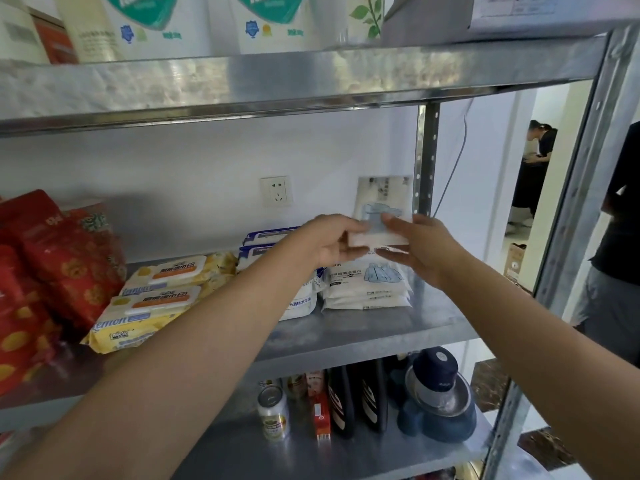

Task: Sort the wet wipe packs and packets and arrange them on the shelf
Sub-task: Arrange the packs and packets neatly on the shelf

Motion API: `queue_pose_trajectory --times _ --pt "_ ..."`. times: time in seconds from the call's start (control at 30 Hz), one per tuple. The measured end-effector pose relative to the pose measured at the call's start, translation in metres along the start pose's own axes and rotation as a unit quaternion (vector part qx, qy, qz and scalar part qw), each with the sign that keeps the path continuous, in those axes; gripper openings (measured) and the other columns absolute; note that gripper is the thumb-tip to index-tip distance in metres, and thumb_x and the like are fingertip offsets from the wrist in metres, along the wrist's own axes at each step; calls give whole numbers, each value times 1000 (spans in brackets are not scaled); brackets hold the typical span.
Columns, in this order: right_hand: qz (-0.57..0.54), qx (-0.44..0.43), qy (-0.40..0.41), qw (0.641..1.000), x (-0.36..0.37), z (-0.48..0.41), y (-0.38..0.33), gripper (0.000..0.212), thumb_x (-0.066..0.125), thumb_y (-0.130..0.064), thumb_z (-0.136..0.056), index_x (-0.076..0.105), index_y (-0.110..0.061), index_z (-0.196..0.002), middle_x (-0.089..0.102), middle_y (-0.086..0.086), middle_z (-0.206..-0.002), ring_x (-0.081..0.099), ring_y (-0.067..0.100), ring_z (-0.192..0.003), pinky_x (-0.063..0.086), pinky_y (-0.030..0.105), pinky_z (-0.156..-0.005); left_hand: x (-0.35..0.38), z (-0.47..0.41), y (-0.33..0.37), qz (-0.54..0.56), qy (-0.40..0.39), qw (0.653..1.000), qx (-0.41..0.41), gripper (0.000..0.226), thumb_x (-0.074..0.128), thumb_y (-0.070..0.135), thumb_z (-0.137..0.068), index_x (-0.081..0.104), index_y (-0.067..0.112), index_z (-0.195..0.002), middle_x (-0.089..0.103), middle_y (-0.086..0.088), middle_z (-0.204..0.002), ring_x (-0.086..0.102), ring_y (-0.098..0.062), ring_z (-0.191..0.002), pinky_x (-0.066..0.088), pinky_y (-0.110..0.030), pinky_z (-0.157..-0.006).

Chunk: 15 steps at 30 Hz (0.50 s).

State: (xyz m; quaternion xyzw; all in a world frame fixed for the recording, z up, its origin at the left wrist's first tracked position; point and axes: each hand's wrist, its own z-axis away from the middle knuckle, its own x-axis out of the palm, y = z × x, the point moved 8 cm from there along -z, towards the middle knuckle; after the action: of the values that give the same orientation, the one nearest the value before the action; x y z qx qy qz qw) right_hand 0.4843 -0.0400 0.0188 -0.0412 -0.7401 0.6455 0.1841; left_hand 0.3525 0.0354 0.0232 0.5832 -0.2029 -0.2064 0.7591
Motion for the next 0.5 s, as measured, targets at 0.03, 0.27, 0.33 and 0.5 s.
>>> queue_pose_trajectory --times 0.03,0.27,0.33,0.5 --pt "-3 -14 35 999 -3 -4 -5 31 67 -13 -92 61 -1 -119 73 13 -106 72 31 -99 60 41 -84 5 3 -2 -83 -11 996 -4 24 71 9 -88 62 4 -109 66 -11 -98 66 -20 -85 59 -29 -69" --pt "315 -19 25 949 -32 -32 -40 28 76 -12 -85 67 -12 -111 73 11 -96 71 23 -83 63 39 -68 0 34 70 -641 149 621 425 100 84 34 -72 24 25 -152 21 -5 -161 22 -26 -147 21 -51 -120" --pt "369 -1 -25 929 -28 -38 -42 16 74 -24 -87 73 -16 -102 75 11 -98 71 26 -92 60 46 -84 18 24 49 -758 38 511 404 116 81 49 -69 5 33 -156 5 1 -166 0 -20 -152 -3 -50 -122" --pt "324 16 -85 942 -18 -47 -38 22 75 -23 -85 74 -11 -103 74 15 -100 68 32 -93 57 39 -84 26 9 35 -702 -24 624 343 105 75 65 -68 16 43 -152 46 3 -139 46 -17 -124 37 -34 -97"
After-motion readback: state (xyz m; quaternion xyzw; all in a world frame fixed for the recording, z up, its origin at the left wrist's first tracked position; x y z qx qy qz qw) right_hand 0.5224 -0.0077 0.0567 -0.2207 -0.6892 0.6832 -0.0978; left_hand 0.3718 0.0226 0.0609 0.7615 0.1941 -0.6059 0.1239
